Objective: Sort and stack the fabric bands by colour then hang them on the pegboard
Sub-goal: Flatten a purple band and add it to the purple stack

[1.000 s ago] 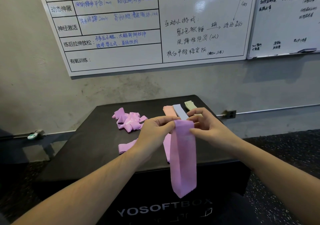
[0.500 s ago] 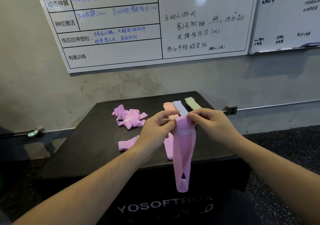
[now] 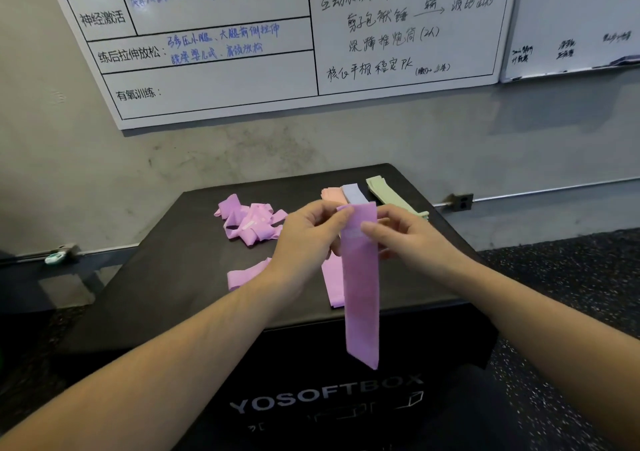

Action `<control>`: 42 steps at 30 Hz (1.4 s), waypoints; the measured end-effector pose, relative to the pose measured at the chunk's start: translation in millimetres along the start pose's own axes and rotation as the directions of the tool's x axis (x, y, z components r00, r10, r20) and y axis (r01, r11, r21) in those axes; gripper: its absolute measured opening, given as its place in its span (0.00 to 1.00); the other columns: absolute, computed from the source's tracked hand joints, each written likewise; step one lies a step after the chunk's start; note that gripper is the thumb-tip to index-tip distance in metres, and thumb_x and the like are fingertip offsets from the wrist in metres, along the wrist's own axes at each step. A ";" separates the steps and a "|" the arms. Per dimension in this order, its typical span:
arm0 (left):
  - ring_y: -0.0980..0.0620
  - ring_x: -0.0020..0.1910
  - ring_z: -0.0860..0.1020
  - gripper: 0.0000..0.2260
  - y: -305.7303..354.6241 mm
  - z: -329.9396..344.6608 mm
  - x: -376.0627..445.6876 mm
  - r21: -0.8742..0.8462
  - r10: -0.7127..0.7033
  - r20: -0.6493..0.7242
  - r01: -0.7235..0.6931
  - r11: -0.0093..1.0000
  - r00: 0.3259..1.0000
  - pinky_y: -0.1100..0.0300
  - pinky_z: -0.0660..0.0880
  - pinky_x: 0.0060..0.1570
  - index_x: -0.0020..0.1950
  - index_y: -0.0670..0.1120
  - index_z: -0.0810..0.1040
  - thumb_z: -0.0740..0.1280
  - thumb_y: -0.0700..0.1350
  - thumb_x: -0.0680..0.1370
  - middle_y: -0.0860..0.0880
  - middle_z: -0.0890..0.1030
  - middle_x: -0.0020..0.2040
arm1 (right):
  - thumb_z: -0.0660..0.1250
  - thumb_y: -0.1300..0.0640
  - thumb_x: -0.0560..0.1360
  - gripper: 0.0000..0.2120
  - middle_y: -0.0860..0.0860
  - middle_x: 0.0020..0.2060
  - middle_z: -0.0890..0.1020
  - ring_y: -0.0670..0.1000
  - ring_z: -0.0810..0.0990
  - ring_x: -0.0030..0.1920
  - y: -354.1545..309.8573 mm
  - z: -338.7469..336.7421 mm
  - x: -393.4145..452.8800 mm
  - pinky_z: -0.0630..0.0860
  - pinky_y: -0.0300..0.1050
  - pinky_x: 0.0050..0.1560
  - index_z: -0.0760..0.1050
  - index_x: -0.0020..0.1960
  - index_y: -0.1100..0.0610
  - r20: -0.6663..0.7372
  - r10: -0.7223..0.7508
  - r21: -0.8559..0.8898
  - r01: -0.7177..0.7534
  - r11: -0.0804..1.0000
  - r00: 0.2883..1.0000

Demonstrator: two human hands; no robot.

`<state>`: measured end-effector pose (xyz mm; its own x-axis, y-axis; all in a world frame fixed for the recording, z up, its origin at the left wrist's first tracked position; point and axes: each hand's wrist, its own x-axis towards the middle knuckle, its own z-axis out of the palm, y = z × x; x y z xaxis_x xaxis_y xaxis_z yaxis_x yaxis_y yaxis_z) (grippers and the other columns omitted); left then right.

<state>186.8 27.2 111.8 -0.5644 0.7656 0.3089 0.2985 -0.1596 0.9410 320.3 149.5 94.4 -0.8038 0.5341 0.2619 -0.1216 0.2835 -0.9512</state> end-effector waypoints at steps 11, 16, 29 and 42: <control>0.55 0.23 0.70 0.04 -8.7 -7.7 101.0 -0.173 -0.174 -0.187 0.142 0.975 0.967 0.62 0.66 0.25 0.47 0.49 0.80 0.69 0.46 0.81 0.50 0.77 0.32 | 0.71 0.53 0.78 0.04 0.50 0.46 0.86 0.48 0.83 0.49 77.2 13.5 12.8 0.80 0.48 0.54 0.82 0.49 0.54 0.041 0.288 0.021 -0.289 0.957 0.957; 0.56 0.22 0.68 0.05 -31.6 -16.1 143.6 -0.191 -0.237 -0.241 0.194 0.962 0.941 0.63 0.66 0.24 0.47 0.49 0.79 0.68 0.46 0.82 0.49 0.77 0.36 | 0.69 0.60 0.79 0.06 0.53 0.52 0.85 0.49 0.83 0.51 104.7 9.3 12.2 0.78 0.48 0.56 0.78 0.56 0.55 0.054 0.347 0.007 -0.348 0.938 0.936; 0.54 0.25 0.73 0.06 -116.9 -21.7 210.4 -0.186 -0.373 -0.328 0.327 0.926 0.868 0.64 0.72 0.25 0.44 0.48 0.79 0.69 0.45 0.81 0.47 0.77 0.36 | 0.75 0.62 0.74 0.06 0.50 0.42 0.87 0.49 0.83 0.41 144.7 -0.9 12.7 0.82 0.41 0.45 0.86 0.44 0.51 -0.105 0.276 0.092 -0.267 0.959 0.955; 0.55 0.31 0.78 0.07 -178.7 -18.8 245.7 0.051 -0.348 -0.332 0.385 0.922 0.877 0.63 0.76 0.30 0.57 0.45 0.83 0.68 0.45 0.82 0.46 0.82 0.44 | 0.70 0.47 0.74 0.08 0.36 0.52 0.72 0.41 0.70 0.59 175.5 -3.4 40.2 0.69 0.37 0.57 0.84 0.50 0.45 0.182 -0.172 -0.603 0.248 0.758 0.968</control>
<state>-19.7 232.2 22.1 -0.8540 0.5202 -0.0101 0.0975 0.1792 0.9790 268.6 223.5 -61.5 -0.8632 0.3235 0.3876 0.0599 0.8280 -0.5576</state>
